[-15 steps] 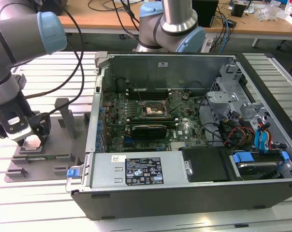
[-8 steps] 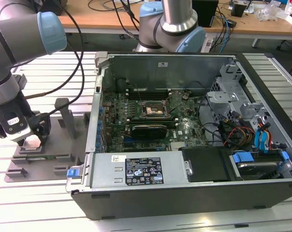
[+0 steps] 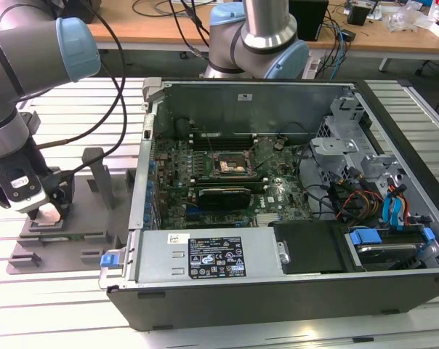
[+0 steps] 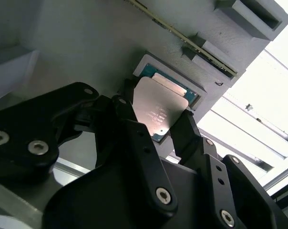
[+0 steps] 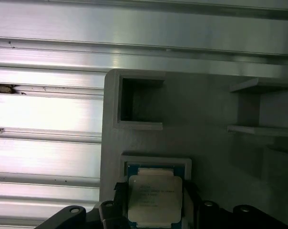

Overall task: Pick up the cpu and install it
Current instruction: 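Pick up the cpu and move it towards the insertion slot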

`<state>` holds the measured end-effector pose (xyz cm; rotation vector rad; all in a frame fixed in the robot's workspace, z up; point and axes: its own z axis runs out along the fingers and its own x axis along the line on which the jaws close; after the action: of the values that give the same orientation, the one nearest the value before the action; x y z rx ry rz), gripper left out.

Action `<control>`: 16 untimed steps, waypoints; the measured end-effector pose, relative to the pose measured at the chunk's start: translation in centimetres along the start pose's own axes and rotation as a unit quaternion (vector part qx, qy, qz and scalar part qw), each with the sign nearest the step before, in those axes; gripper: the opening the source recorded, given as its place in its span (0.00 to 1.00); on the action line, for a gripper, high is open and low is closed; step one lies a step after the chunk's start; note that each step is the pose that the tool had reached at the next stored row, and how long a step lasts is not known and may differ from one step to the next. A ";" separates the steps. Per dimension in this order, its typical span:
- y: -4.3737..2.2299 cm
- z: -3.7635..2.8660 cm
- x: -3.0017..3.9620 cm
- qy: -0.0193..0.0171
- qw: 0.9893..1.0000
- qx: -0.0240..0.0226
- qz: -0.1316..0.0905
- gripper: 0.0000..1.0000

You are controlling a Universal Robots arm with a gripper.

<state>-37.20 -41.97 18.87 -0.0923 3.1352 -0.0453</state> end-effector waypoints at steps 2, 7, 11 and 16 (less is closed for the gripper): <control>0.00 0.00 0.00 0.000 1.000 0.000 0.000 0.55; -0.01 -0.38 -0.01 0.000 1.000 0.001 0.000 0.55; -0.02 -0.71 -0.01 0.000 1.000 0.001 0.000 0.55; -0.03 -1.11 0.00 0.000 1.000 0.001 0.000 0.55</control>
<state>-37.20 -41.97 19.98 -0.0920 3.1352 -0.0480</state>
